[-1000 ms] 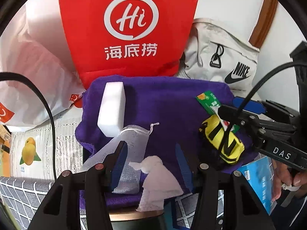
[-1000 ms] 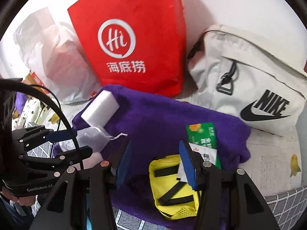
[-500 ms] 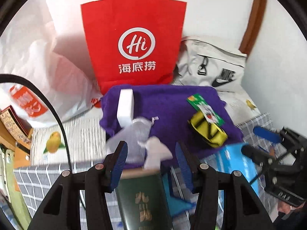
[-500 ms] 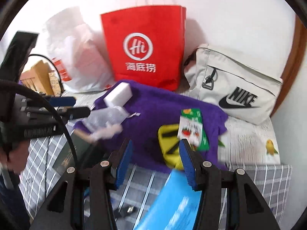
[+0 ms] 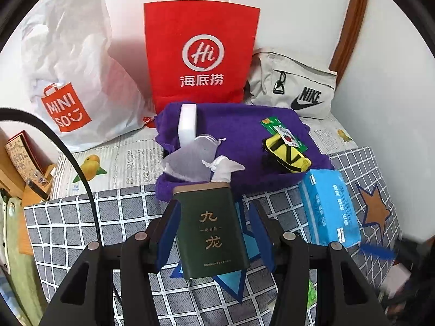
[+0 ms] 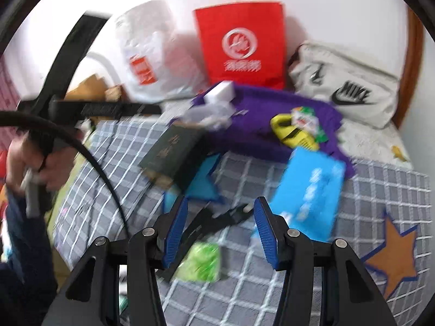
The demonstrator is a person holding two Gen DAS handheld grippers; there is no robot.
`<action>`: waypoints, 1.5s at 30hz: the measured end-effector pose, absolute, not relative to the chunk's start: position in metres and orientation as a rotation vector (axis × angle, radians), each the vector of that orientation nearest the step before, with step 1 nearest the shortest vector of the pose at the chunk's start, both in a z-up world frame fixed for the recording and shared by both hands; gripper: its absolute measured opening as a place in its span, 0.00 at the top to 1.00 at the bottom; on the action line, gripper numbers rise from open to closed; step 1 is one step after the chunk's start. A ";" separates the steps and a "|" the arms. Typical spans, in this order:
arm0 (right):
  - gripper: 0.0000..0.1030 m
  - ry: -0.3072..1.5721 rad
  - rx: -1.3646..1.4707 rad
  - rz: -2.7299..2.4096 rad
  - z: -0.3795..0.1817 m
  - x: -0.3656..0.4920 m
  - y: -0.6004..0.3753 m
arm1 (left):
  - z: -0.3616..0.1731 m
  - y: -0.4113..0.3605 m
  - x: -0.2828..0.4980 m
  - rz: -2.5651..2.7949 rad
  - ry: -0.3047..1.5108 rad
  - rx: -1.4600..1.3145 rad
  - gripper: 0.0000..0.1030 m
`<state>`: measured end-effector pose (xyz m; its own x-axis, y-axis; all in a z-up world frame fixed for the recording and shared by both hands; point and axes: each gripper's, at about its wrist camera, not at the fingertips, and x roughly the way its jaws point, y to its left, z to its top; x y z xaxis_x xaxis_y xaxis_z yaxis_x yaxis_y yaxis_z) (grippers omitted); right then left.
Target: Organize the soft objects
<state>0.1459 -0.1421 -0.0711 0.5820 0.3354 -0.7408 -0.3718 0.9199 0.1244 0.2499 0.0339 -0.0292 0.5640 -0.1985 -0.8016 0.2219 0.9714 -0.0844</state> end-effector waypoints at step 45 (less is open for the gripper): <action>0.94 0.805 -0.132 0.655 -0.115 0.068 -0.074 | -0.050 0.065 0.226 -0.195 0.973 0.087 0.52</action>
<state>0.0684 -0.0744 -0.1151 0.5087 0.4938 -0.7052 -0.5907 0.7961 0.1314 0.2262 0.0651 -0.0495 0.5466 -0.1258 -0.8279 0.2035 0.9790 -0.0145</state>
